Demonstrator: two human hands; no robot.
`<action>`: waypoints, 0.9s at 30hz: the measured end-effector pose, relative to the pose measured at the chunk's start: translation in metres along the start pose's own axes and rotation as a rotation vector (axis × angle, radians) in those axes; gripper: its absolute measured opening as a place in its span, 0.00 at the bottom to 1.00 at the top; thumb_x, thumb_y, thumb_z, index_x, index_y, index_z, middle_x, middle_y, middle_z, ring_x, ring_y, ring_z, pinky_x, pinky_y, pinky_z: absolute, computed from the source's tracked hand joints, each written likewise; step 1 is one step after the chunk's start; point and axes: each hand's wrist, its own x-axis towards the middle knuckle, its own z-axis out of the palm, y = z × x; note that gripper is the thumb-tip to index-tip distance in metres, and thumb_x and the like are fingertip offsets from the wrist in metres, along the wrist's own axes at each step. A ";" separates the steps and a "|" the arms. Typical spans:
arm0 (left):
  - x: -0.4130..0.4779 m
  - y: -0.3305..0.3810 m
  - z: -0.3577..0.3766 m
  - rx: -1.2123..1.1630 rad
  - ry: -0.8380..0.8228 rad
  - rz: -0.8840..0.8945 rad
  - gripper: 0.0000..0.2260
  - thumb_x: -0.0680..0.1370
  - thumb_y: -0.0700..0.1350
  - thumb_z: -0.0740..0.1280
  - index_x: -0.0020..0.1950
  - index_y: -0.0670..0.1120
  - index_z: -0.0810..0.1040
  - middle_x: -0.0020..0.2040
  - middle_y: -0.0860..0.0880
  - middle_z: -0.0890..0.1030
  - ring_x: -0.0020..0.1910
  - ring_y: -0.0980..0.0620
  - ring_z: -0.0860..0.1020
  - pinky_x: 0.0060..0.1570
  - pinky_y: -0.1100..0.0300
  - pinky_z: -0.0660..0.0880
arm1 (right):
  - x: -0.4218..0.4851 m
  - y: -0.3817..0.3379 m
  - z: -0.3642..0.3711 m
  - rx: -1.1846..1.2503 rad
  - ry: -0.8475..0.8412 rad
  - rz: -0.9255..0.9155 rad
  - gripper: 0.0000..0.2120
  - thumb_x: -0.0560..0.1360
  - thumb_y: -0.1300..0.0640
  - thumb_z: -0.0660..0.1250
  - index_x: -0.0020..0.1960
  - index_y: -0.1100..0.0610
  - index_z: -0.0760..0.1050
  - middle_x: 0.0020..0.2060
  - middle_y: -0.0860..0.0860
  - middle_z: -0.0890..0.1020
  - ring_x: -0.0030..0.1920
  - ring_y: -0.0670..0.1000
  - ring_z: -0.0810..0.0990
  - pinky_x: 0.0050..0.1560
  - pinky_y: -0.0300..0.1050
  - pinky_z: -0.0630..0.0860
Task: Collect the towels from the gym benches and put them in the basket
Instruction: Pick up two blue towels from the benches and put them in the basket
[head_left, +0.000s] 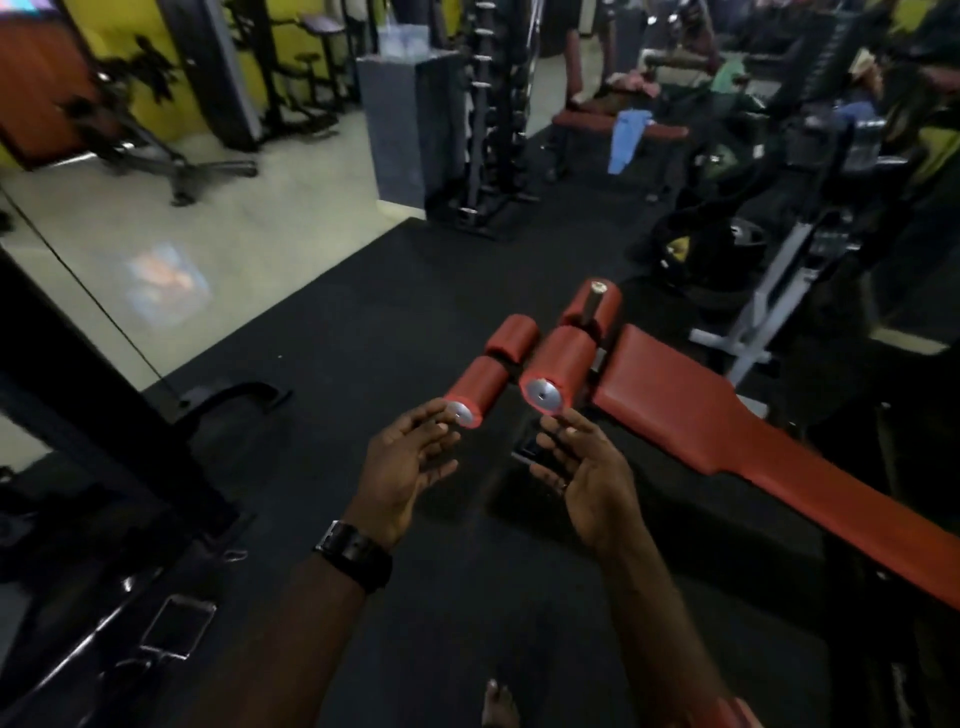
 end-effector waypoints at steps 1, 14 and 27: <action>0.020 0.012 -0.003 0.006 0.014 0.005 0.13 0.80 0.36 0.63 0.60 0.49 0.80 0.53 0.51 0.85 0.53 0.49 0.81 0.54 0.49 0.77 | 0.020 -0.005 0.015 0.001 -0.025 -0.003 0.15 0.79 0.60 0.60 0.65 0.54 0.75 0.59 0.54 0.83 0.59 0.54 0.81 0.55 0.56 0.78; 0.242 0.108 -0.066 -0.091 0.141 0.115 0.13 0.79 0.37 0.65 0.60 0.49 0.80 0.58 0.50 0.84 0.52 0.51 0.82 0.50 0.54 0.79 | 0.252 -0.016 0.203 -0.094 -0.166 0.030 0.14 0.79 0.62 0.60 0.61 0.53 0.76 0.58 0.54 0.83 0.59 0.53 0.81 0.48 0.52 0.81; 0.518 0.251 -0.116 -0.040 -0.078 0.139 0.13 0.80 0.36 0.64 0.60 0.49 0.80 0.55 0.51 0.84 0.50 0.52 0.82 0.47 0.57 0.80 | 0.459 -0.066 0.364 0.072 -0.073 -0.195 0.13 0.78 0.64 0.60 0.59 0.55 0.77 0.55 0.54 0.84 0.53 0.54 0.82 0.44 0.51 0.80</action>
